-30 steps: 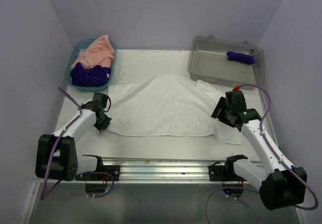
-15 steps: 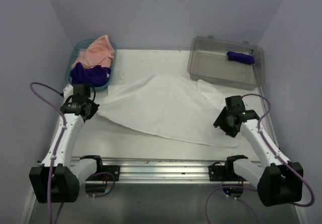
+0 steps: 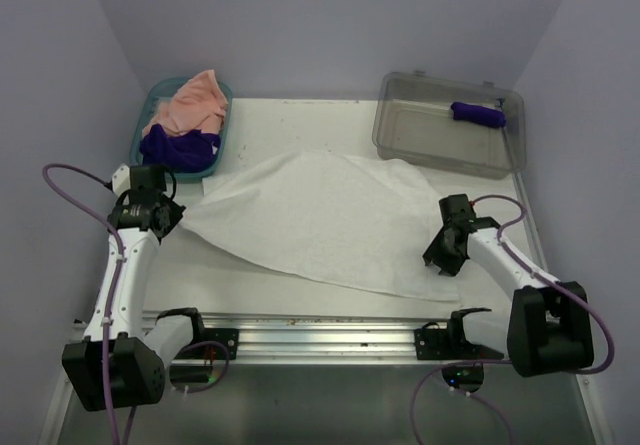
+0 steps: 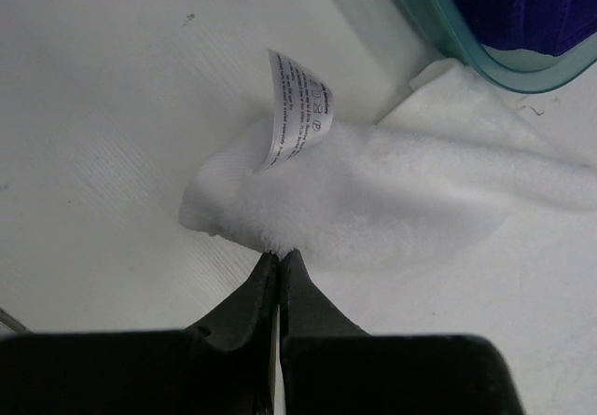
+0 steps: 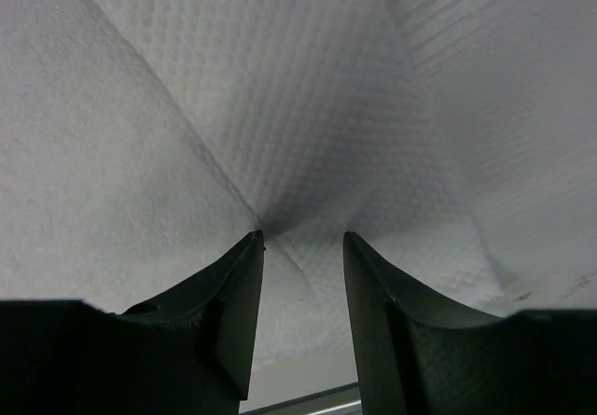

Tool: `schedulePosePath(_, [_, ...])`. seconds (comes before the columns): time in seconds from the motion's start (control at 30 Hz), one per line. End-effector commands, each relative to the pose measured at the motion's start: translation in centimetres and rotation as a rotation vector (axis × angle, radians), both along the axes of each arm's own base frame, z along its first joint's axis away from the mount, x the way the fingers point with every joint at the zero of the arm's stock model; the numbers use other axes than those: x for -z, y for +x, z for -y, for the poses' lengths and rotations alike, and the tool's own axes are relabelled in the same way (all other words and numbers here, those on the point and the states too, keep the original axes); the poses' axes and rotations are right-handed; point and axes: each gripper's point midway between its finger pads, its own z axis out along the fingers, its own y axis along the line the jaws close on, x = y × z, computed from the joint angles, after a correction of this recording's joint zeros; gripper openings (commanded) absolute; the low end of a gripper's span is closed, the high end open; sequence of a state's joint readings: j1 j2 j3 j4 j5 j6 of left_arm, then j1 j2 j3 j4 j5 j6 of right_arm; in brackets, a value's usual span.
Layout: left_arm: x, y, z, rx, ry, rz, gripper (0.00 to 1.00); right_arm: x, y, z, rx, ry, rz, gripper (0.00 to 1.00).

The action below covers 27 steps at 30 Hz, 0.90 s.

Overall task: Roll the towels
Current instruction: Flatten the towel

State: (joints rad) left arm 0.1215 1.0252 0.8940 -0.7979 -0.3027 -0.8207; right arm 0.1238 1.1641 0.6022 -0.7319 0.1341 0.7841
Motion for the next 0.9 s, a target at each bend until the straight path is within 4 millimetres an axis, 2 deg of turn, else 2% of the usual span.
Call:
schedulePosePath(0.0, [-2.1, 0.1, -0.9, -0.009, 0.037, 0.045, 0.0, 0.8, 3.3, -0.6, -0.002, 0.023, 0.076, 0.43])
schedulePosePath(0.17, [-1.6, -0.2, -0.6, -0.003, 0.016, 0.038, 0.0, 2.1, 6.9, -0.8, -0.037, 0.002, 0.062, 0.43])
schedulePosePath(0.2, [-1.4, -0.2, -0.5, -0.005, 0.01, 0.038, 0.0, 2.7, 8.3, -1.0, -0.051, 0.0, 0.057, 0.43])
schedulePosePath(0.27, [-1.0, -0.3, -0.2, 0.002, -0.007, 0.032, 0.0, 3.3, 9.8, -1.3, -0.066, 0.006, 0.049, 0.43])
schedulePosePath(0.3, [-0.9, -0.3, -0.1, 0.006, -0.014, 0.031, 0.0, 2.6, 12.0, -1.8, -0.078, 0.017, 0.081, 0.43])
schedulePosePath(0.33, [-0.7, -0.2, 0.1, 0.011, -0.025, 0.029, 0.0, 4.0, 12.3, -2.0, -0.097, 0.021, 0.03, 0.42])
schedulePosePath(0.37, [-0.6, -0.2, 0.2, 0.017, -0.028, 0.029, 0.0, 4.0, 13.0, -2.2, -0.108, 0.02, 0.027, 0.42])
schedulePosePath(0.4, [-0.5, -0.2, 0.3, 0.019, -0.032, 0.025, 0.0, 3.2, 14.8, -2.4, -0.114, 0.019, 0.051, 0.42])
schedulePosePath(0.43, [-0.6, -0.3, 0.4, 0.023, -0.037, 0.025, 0.0, 3.6, 15.1, -2.4, -0.12, 0.016, 0.034, 0.42])
schedulePosePath(0.5, [-0.8, -0.3, 0.5, 0.031, -0.034, 0.031, 0.0, 2.5, 16.3, -2.9, -0.14, 0.031, 0.07, 0.42])
schedulePosePath(0.57, [-0.9, -0.3, 0.5, 0.033, -0.036, 0.031, 0.0, 1.3, 16.7, -2.9, -0.152, 0.024, 0.103, 0.42])
schedulePosePath(0.63, [-0.9, -0.3, 0.7, 0.041, -0.045, 0.03, 0.0, 0.4, 16.1, -2.5, -0.169, 0.003, 0.104, 0.44])
schedulePosePath(0.67, [-0.9, -0.2, 0.8, 0.042, -0.048, 0.033, 0.0, -1.6, 16.3, -2.3, -0.173, -0.006, 0.155, 0.46])
schedulePosePath(0.7, [-0.8, -0.3, 0.8, 0.042, -0.047, 0.031, 0.0, -1.9, 15.4, -1.6, -0.17, -0.036, 0.153, 0.48])
schedulePosePath(0.77, [-0.8, -0.3, 0.9, 0.045, -0.05, 0.03, 0.0, -3.7, 14.1, -0.6, -0.161, -0.068, 0.198, 0.54])
schedulePosePath(0.87, [-0.7, -0.3, 0.9, 0.049, -0.052, 0.033, 0.0, -4.0, 11.4, 0.9, -0.129, -0.074, 0.194, 0.57])
